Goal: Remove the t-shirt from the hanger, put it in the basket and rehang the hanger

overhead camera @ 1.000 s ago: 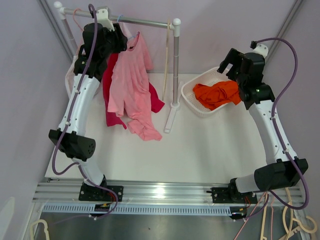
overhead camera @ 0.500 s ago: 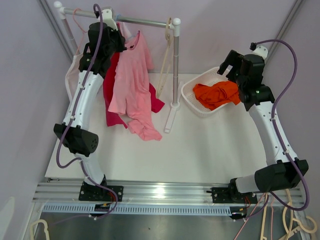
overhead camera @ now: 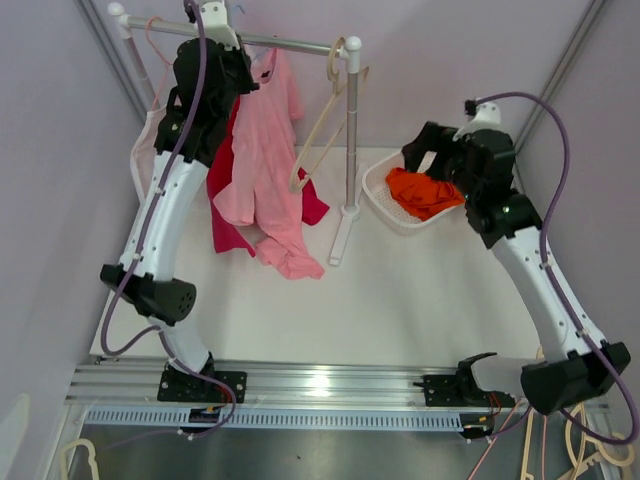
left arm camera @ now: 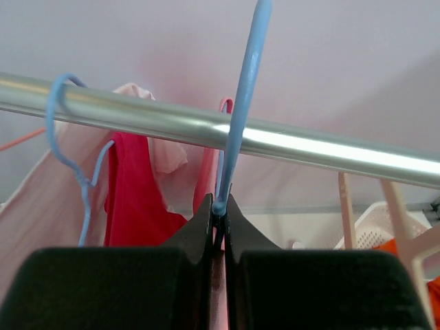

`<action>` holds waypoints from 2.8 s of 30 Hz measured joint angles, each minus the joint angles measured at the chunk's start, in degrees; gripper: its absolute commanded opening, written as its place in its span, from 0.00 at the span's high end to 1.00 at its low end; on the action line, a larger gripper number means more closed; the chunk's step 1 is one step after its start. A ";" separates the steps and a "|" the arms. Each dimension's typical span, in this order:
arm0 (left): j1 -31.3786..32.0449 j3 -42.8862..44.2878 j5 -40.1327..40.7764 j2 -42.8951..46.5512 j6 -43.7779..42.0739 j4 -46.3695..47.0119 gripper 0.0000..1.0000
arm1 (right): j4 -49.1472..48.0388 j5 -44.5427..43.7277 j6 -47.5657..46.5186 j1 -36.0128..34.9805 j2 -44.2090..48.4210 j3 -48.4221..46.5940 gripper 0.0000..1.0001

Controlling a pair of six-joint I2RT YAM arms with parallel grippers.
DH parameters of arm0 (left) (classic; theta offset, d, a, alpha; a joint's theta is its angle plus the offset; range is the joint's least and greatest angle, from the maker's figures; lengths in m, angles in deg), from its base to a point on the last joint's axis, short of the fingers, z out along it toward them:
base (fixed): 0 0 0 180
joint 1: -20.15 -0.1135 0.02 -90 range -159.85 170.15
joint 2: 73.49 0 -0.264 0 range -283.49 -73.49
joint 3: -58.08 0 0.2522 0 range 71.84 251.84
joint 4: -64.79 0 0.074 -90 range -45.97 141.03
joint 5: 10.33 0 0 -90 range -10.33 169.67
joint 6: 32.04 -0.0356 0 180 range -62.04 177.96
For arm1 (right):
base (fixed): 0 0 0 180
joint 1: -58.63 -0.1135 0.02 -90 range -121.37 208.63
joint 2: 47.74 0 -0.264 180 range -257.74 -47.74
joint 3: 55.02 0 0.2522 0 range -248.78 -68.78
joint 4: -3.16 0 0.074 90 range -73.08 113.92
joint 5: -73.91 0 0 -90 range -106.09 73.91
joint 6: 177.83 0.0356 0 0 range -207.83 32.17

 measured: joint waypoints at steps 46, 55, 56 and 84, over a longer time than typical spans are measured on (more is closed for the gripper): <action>13.44 -22.97 38.25 14.64 1.60 1.90 0.99 | -18.60 4.90 -0.83 -67.06 -2.16 16.35 1.00; 13.31 -17.70 33.35 15.52 5.60 -7.08 0.99 | -23.71 -2.14 4.87 -61.05 -3.48 27.19 1.00; 13.16 -16.98 32.94 15.87 5.79 -7.85 0.99 | -23.71 -0.96 5.07 -59.08 -4.33 26.99 1.00; 8.81 -19.85 27.21 13.20 7.23 -13.07 0.99 | -22.25 -19.28 3.63 -79.08 -5.53 21.97 1.00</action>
